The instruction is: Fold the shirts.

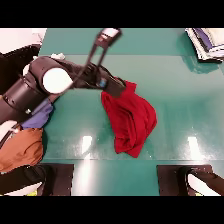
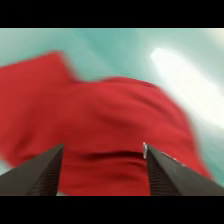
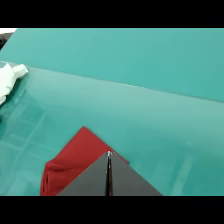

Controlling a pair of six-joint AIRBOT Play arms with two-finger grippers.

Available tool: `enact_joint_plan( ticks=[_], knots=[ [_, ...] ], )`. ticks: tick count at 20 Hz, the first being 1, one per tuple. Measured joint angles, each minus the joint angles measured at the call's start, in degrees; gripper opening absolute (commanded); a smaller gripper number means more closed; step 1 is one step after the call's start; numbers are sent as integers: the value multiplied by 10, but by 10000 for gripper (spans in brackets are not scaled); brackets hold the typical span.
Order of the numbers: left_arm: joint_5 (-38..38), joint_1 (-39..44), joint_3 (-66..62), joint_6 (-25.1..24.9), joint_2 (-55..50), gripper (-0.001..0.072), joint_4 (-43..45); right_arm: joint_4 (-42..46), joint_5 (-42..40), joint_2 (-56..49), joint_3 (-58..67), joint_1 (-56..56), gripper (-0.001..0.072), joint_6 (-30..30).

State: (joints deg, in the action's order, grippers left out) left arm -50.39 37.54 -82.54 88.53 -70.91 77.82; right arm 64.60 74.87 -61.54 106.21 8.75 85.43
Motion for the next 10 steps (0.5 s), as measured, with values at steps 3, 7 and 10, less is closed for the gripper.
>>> enact_joint_plan(
  ticks=[3, 7, 10],
  knots=[
    [-8, -90, 5, 9, -36, 589, -5, 0, 4, -1, 0, 0, 19, 0],
    [-30, -175, 8, -6, -129, 589, -78, 0, 7, -2, 0, 0, 19, 0],
    [-39, -205, 9, -35, -205, 589, -141, 0, 8, -2, 0, 0, 19, 0]
  ],
)
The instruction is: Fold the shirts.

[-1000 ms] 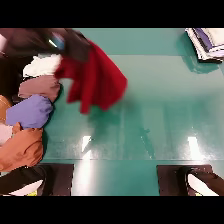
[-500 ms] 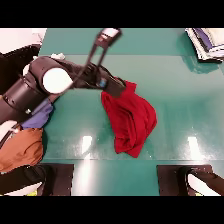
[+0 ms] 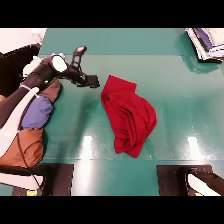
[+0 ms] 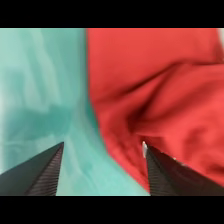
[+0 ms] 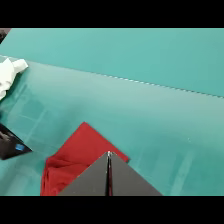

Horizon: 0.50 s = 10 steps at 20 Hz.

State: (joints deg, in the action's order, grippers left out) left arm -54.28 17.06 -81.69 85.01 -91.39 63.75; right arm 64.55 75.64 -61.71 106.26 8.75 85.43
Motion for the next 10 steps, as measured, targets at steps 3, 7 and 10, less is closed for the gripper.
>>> enact_joint_plan(
  ticks=[3, 7, 10],
  knots=[
    [-5, -9, 0, -19, -54, 578, -52, 0, 0, 0, 0, 0, 19, 0],
    [-1, -2, 0, -47, -94, 454, -107, 0, 0, -3, 0, 0, 19, 0],
    [14, 11, 0, -57, -106, 28, -123, 0, 3, -6, 0, 0, 19, 0]
  ],
)
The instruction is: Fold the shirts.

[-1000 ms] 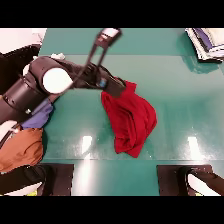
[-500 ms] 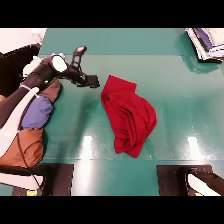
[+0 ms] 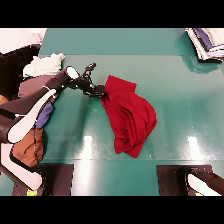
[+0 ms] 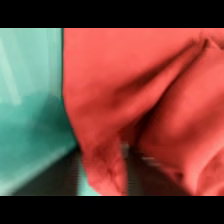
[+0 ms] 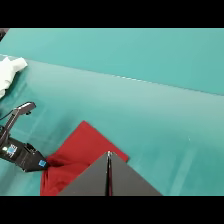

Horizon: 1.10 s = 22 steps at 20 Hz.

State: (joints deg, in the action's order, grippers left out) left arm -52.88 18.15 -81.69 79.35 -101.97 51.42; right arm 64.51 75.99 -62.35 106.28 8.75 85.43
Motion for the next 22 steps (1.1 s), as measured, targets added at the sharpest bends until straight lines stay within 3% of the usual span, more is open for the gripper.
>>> enact_joint_plan(
  ticks=[7, 11, 12, 14, 17, 22],
  knots=[
    [-28, -33, -38, 8, 9, 21, 17, 14, 61, -16, -11, 0, 19, 1],
    [-57, -89, -78, 9, 64, 21, 51, 25, 82, -20, -117, 0, 20, 10],
    [-59, -99, -84, 6, 80, 21, 58, 27, 76, -20, -162, 0, 50, 13],
    [-65, -112, -90, 2, 101, 21, 78, 21, 45, -24, -261, 0, 445, 22],
    [-73, -122, -94, 0, 118, 21, 97, -42, -33, -56, -414, 2, 448, 23],
    [-77, -127, -95, -2, 127, 21, 109, -212, -144, -168, -529, 45, 448, -58]
  ],
)
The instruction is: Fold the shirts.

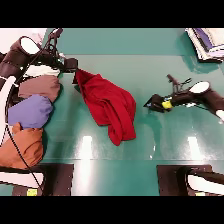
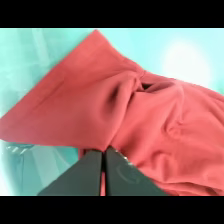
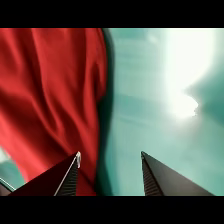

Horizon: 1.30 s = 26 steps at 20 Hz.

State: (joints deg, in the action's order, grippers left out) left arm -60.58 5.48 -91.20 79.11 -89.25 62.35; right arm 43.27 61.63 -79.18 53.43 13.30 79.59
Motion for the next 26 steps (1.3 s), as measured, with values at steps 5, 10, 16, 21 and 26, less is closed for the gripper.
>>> enact_joint_plan(
  ticks=[5, 10, 16, 21, 26],
  knots=[
    [0, -1, 0, -1, 1, 21, 5, -57, -36, -114, 53, 59, 172, -32],
    [0, -2, -5, -1, 12, 21, 12, -24, -40, -170, 140, 87, 17, -40],
    [4, -31, -72, -2, 134, 21, 21, 79, -5, -50, 291, 41, 17, -37],
    [5, -42, -143, -13, 286, 21, 17, 135, 70, 87, 441, 1, 18, -35],
    [33, -44, -168, -16, 419, 20, 14, 167, 101, 201, 525, -10, 17, -24]
  ],
)
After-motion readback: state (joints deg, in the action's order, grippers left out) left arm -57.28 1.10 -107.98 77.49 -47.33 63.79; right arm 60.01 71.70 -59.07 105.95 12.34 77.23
